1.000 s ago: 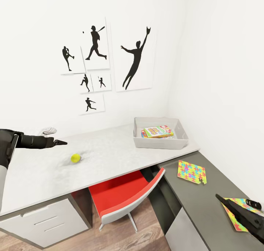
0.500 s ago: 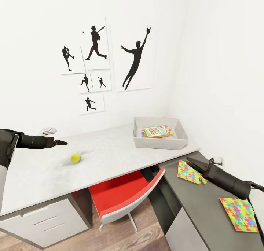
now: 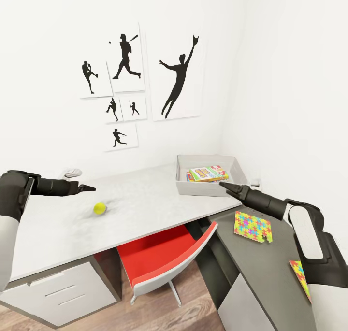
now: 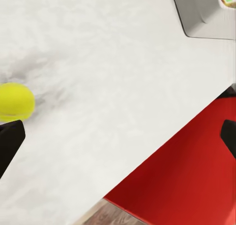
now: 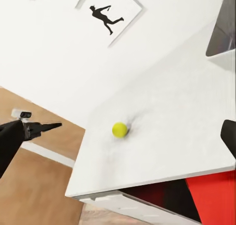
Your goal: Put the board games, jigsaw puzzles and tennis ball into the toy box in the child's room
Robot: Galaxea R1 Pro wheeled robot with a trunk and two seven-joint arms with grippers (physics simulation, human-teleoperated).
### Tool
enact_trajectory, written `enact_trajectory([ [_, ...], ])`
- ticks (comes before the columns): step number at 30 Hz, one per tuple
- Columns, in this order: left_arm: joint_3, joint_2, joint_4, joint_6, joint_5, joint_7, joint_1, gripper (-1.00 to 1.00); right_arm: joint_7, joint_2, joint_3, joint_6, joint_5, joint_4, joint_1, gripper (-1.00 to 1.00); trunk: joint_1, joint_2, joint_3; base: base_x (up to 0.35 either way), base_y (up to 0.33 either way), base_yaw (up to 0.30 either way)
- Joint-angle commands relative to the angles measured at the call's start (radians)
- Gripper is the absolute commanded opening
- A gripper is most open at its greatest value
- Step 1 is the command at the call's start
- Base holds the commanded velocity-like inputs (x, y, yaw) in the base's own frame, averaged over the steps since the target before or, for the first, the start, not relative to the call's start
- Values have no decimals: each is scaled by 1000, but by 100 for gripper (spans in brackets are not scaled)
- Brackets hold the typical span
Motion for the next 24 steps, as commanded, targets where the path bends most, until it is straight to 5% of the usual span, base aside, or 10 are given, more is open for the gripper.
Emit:
enact_trajectory([
  [1,3,-8,-1,8,-12,-8,-1,100,-20,12,2,5,9,8,-18,100,1,-2,-2,0,0,0],
  [8,3,-57,-1,20,-17,28,-1,100,-219,89,28,9,11,33,-106,100,1,-2,-2,0,0,0],
  [14,3,-94,-1,28,-16,118,-2,100,-470,164,112,9,11,57,-204,100,1,-2,-2,0,0,0],
  [17,3,-112,-1,40,-12,178,-2,100,-603,188,172,9,4,105,-269,100,1,-2,-2,0,0,0],
  [24,2,-125,-1,55,-9,222,-2,100,-683,198,223,9,-62,142,-313,100,1,-2,-2,0,0,0],
])
